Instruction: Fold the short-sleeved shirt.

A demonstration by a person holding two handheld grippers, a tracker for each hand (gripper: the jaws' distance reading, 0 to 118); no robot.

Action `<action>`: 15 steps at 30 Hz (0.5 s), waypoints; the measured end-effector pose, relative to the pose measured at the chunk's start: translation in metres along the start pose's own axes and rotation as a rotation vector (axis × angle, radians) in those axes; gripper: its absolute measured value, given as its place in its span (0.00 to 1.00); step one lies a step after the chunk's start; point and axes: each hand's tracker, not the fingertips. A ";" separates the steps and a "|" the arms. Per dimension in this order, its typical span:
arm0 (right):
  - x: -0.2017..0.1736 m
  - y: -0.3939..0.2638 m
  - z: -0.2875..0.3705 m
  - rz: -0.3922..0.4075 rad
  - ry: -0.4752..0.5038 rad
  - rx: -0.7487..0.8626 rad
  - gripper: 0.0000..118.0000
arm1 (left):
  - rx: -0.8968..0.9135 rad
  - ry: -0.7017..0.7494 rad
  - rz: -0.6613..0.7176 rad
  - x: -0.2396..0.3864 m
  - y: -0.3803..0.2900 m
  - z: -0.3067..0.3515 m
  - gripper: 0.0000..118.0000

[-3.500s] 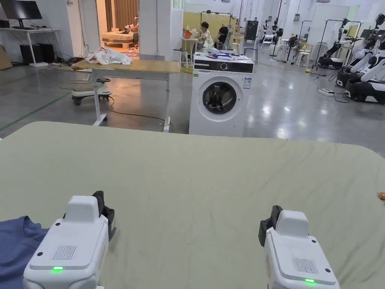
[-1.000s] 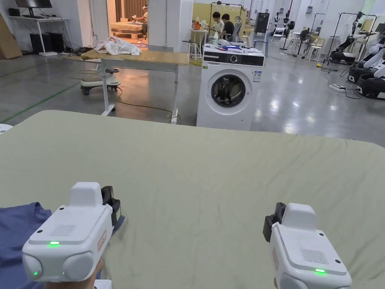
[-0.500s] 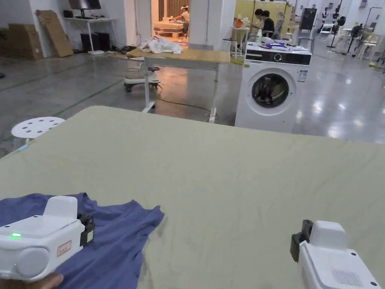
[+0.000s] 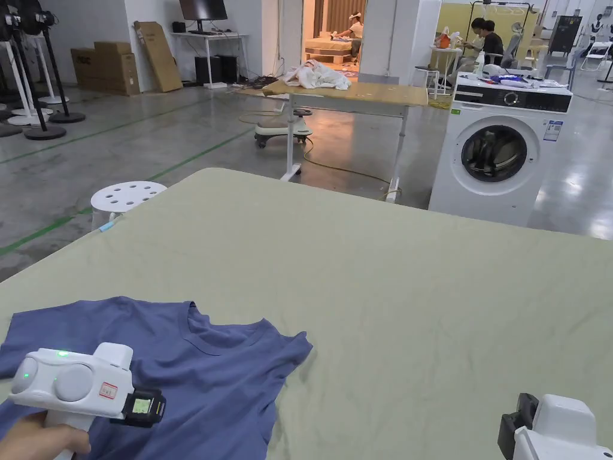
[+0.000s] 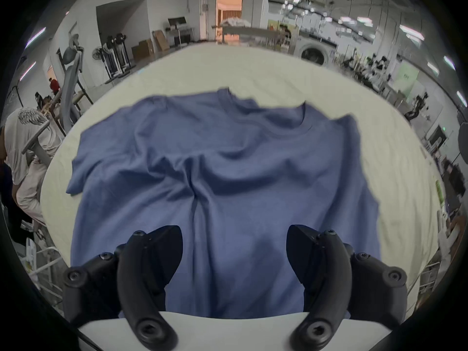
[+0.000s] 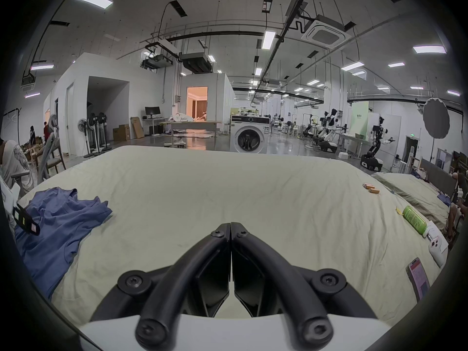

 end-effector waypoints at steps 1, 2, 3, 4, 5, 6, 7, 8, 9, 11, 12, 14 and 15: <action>0.000 -0.001 -0.001 0.001 -0.002 -0.005 0.00 | -0.028 0.027 -0.013 0.002 -0.002 -0.009 0.72; 0.000 -0.001 -0.001 0.001 -0.004 -0.009 0.00 | -0.044 0.056 -0.021 0.004 -0.005 -0.015 0.71; 0.001 -0.002 -0.001 0.001 -0.005 -0.011 0.00 | -0.025 0.052 -0.016 0.005 -0.008 -0.016 0.71; 0.001 -0.003 -0.001 0.001 -0.006 -0.015 0.00 | 0.018 0.042 -0.012 0.007 -0.011 -0.012 0.71; 0.002 -0.003 -0.001 0.003 -0.009 -0.018 0.00 | 0.025 0.057 -0.013 0.010 -0.012 -0.011 0.70; 0.002 -0.004 0.000 0.003 -0.012 -0.020 0.00 | 0.027 0.067 -0.018 0.014 -0.013 -0.010 0.69; 0.003 -0.004 0.000 0.002 -0.013 -0.020 0.00 | 0.045 0.067 -0.030 0.013 -0.016 -0.008 0.66; 0.003 -0.005 0.000 0.002 -0.013 -0.021 0.00 | 0.066 0.071 -0.044 0.016 -0.019 -0.006 0.59; 0.003 -0.005 0.000 0.003 -0.013 -0.022 0.00 | 0.076 0.081 -0.053 0.020 -0.019 -0.005 0.49; 0.004 -0.006 0.001 0.003 -0.014 -0.026 0.00 | 0.090 0.104 -0.098 0.022 -0.021 -0.004 0.20; 0.004 -0.007 0.000 0.000 -0.015 -0.029 0.00 | 0.095 0.114 -0.137 0.023 -0.023 -0.005 0.03; 0.005 -0.008 0.001 -0.005 -0.018 -0.031 0.00 | 0.093 0.106 -0.142 0.019 -0.028 -0.009 0.00; 0.005 -0.008 0.001 0.002 -0.022 -0.026 0.00 | 0.100 0.089 -0.118 0.013 -0.027 -0.010 0.00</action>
